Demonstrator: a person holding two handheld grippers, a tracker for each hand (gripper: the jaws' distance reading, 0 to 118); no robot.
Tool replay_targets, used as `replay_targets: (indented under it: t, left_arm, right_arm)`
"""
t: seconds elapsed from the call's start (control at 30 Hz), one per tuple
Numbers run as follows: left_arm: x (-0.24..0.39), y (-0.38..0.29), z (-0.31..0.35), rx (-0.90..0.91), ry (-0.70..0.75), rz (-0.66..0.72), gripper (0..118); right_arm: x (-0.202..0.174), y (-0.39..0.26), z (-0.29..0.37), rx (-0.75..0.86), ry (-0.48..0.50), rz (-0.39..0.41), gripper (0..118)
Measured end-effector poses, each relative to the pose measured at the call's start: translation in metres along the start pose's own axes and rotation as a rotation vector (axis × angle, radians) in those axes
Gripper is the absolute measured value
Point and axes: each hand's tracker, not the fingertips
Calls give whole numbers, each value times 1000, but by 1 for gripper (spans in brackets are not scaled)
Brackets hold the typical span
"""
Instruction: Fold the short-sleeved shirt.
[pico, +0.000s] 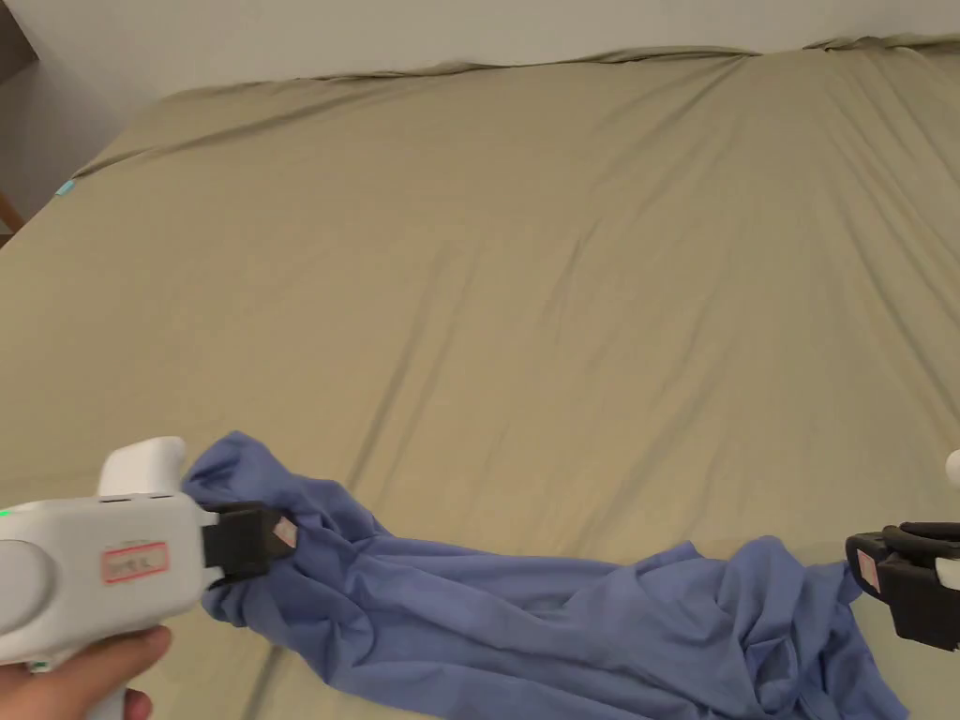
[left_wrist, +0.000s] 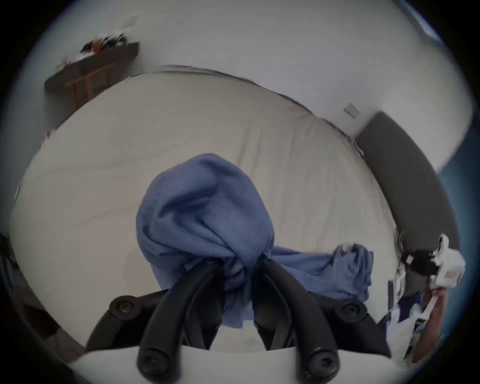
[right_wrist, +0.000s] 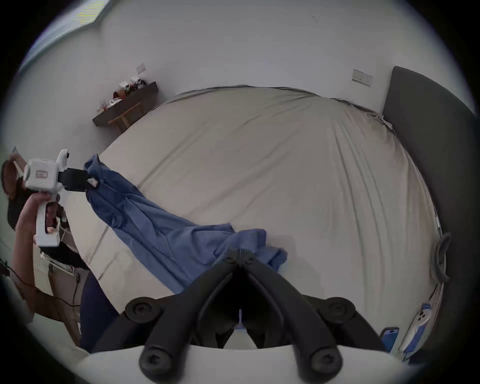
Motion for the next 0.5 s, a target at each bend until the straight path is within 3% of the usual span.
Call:
replay_targets:
  t: [0.07, 0.17, 0.3, 0.33, 0.4, 0.43, 0.5]
  left_arm:
    - [34, -10, -12, -27, 38, -100, 18]
    - [78, -31, -49, -69, 64, -177, 18]
    - [120, -64, -106, -132, 80, -246, 22]
    - [123, -71, -120, -144, 120, -248, 43]
    - [123, -86, -142, -164, 91, -280, 107]
    - [124, -91, -142, -163, 9, -264, 115]
    - [119, -89, -118, -81, -86, -191, 115]
  right_arm:
    - [3, -3, -3, -6, -12, -16, 2]
    - [11, -10, -11, -27, -107, 4, 2]
    - [21, -15, -18, -39, -96, -27, 2]
    - [22, -16, -17, -38, -96, -29, 2]
    - [22, -20, -14, -32, -82, -34, 2]
    - [23, -21, -13, -31, -75, -38, 2]
    - [25, -23, -9, -28, -64, -38, 2]
